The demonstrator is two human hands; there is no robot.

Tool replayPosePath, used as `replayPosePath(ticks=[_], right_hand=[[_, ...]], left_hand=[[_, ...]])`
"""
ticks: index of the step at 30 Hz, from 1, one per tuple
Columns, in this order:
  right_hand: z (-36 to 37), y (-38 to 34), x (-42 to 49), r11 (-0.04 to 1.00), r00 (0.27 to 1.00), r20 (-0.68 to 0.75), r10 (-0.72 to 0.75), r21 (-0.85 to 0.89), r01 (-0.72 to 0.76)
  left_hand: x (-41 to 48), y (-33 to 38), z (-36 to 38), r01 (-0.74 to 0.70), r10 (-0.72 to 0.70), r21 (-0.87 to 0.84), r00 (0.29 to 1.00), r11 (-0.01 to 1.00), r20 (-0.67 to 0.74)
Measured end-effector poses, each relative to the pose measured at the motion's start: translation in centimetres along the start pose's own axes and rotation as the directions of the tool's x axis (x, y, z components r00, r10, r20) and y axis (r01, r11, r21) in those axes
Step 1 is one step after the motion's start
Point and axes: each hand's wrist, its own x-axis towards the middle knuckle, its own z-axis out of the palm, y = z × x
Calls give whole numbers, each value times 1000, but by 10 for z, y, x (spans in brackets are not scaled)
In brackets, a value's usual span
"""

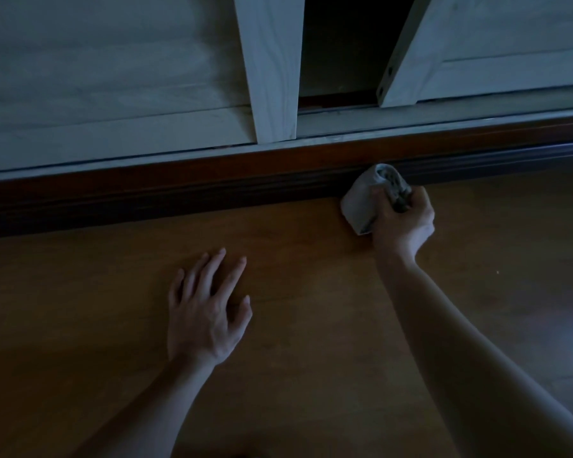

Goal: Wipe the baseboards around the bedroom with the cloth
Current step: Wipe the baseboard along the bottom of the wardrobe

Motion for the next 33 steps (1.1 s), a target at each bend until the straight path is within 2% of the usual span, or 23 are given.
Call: replayPosePath(ticks=[4, 7, 10, 16, 22, 27, 30, 33], right_hand=[[1, 2, -8, 999, 999, -40, -35, -24, 34], [3, 6, -19, 989, 994, 43, -102, -107, 106], [10, 5, -27, 984, 991, 106, -82, -149, 97], [42, -3, -46, 999, 999, 15, 37, -38, -36], [49, -4, -66, 999, 977, 211, 27, 15, -30], [53, -7, -67, 996, 994, 100, 41, 80, -49], [69, -13, -81, 994, 993, 115, 35, 102, -47], [76, -14, -92, 997, 977, 215, 4, 76, -21]], left_hand=[[1, -1, -1, 0, 0, -19, 1000, 1000, 3], [0, -1, -2, 2, -2, -28, 1000, 1000, 5], [0, -2, -1, 1, -1, -26, 1000, 1000, 7], [1, -1, -1, -6, 6, -19, 1000, 1000, 1], [1, -1, -1, -3, 3, -15, 1000, 1000, 12], [1, -1, -1, -8, 9, -15, 1000, 1000, 15], [1, -1, -3, -6, 6, -32, 1000, 999, 15], [1, 0, -4, -16, 16, -37, 1000, 999, -1]])
